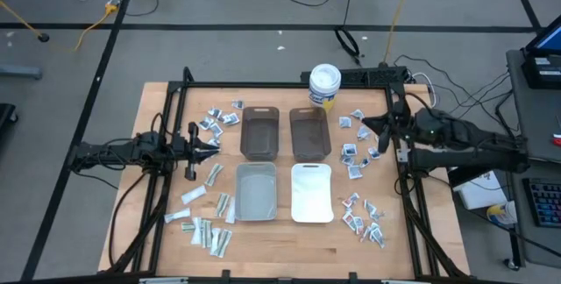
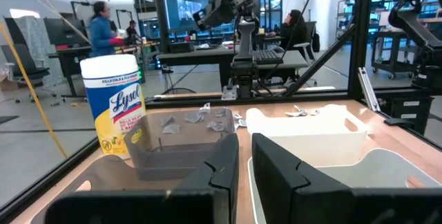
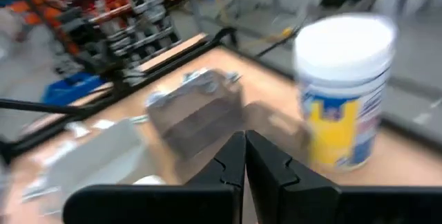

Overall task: Pick & Place First Aid Supplies
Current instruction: Put the blue pad into the right black bin

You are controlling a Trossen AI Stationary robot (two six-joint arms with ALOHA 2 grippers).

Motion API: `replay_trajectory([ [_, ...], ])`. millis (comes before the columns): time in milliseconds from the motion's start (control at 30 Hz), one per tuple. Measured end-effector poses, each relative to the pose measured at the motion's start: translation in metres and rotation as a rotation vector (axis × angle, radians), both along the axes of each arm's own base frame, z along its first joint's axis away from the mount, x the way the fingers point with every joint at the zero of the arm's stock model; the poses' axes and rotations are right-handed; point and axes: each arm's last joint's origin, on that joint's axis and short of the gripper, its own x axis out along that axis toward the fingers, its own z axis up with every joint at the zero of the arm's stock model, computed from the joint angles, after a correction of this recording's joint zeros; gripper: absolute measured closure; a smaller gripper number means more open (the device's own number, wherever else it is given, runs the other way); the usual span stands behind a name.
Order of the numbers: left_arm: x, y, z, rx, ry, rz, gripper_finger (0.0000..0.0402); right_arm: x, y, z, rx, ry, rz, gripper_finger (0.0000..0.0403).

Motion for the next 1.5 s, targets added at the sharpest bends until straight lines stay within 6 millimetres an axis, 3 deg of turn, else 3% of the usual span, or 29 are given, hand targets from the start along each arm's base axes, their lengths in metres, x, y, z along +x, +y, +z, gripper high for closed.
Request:
replay_trajectory([
  [300,0.000,0.000,0.000,0.000,0.000,0.000,0.0355,0.012,0.007,0.002,0.351,-0.015,0.166,0.0394],
  [800,0.000,0.000,0.000,0.000,0.000,0.000,0.0355,0.019,0.007,-0.006,0.550,0.084,0.077,0.0402],
  [1133,0.000,0.000,0.000,0.000,0.000,0.000,0.0355,0.025,0.005,0.026,0.561,0.261,-0.031,0.0402],
  [1500,0.000,0.000,0.000,0.000,0.000,0.000,0.0355,0.039,0.003,0.047,0.570,0.463,-0.087,0.0403],
])
